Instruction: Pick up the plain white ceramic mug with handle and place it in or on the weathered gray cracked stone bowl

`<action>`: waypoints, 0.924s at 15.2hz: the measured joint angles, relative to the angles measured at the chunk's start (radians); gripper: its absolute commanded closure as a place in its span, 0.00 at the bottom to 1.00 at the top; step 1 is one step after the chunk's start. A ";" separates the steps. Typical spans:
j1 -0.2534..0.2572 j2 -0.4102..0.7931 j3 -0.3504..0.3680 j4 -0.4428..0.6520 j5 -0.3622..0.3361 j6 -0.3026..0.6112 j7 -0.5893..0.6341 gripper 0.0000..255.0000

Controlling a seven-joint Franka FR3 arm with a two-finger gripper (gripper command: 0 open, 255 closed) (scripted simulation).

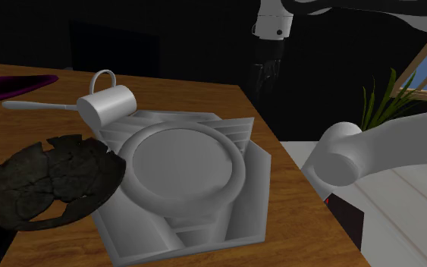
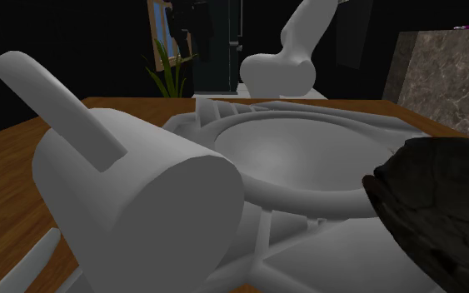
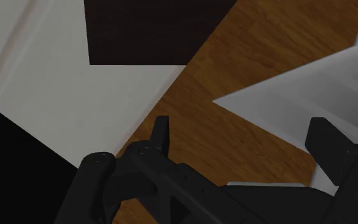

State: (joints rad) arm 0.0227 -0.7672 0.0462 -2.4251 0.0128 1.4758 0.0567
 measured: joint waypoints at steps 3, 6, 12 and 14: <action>0.006 0.033 0.009 0.018 0.026 0.016 0.018 0.00; 0.022 0.107 0.035 0.063 0.090 0.047 0.065 0.00; 0.052 0.278 0.086 0.176 0.211 0.124 0.156 0.00; 0.060 0.336 0.099 0.224 0.245 0.143 0.182 0.00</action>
State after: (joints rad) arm 0.0830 -0.4310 0.1449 -2.2011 0.2580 1.6188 0.2387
